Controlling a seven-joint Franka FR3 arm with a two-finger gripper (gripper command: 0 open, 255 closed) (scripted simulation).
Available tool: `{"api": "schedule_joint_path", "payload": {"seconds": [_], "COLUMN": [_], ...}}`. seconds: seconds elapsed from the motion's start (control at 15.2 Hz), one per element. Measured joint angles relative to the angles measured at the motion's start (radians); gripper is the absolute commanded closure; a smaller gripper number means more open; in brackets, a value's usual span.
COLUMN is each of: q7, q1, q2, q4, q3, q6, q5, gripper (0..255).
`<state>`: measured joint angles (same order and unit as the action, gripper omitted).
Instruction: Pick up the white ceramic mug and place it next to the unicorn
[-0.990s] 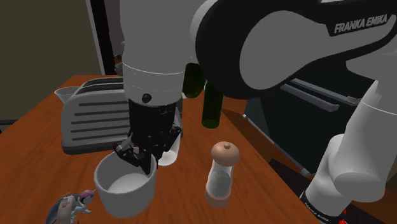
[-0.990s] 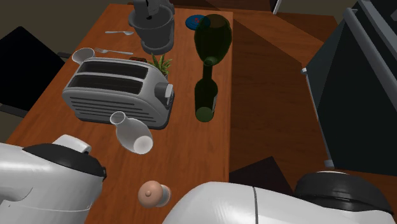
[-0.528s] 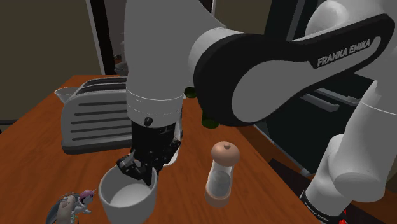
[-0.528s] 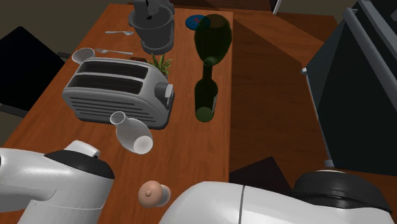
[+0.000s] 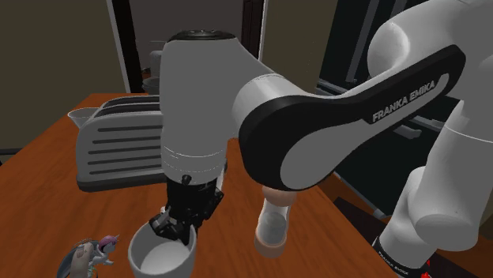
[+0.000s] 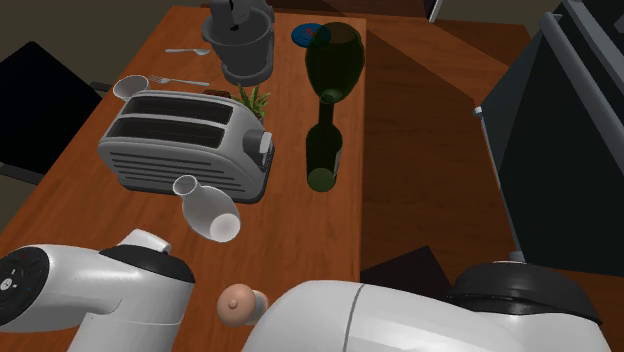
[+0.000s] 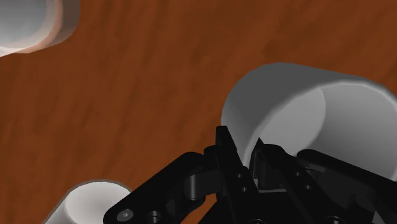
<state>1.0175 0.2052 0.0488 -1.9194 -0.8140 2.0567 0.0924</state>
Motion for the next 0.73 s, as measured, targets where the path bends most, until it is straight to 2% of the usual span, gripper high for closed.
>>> {"api": "schedule_joint_path", "payload": {"seconds": [0.26,0.66,0.73], "q7": [0.008,0.011,0.011], "q1": [0.001,0.002,0.002], "q2": [0.010,0.015,0.015], "q4": [-0.036,-0.039,-0.039], "q3": [0.001,0.001,0.001], "q6": [0.043,0.049,0.049], "q5": [0.010,0.015,0.015], "gripper": [255,255,0]}}
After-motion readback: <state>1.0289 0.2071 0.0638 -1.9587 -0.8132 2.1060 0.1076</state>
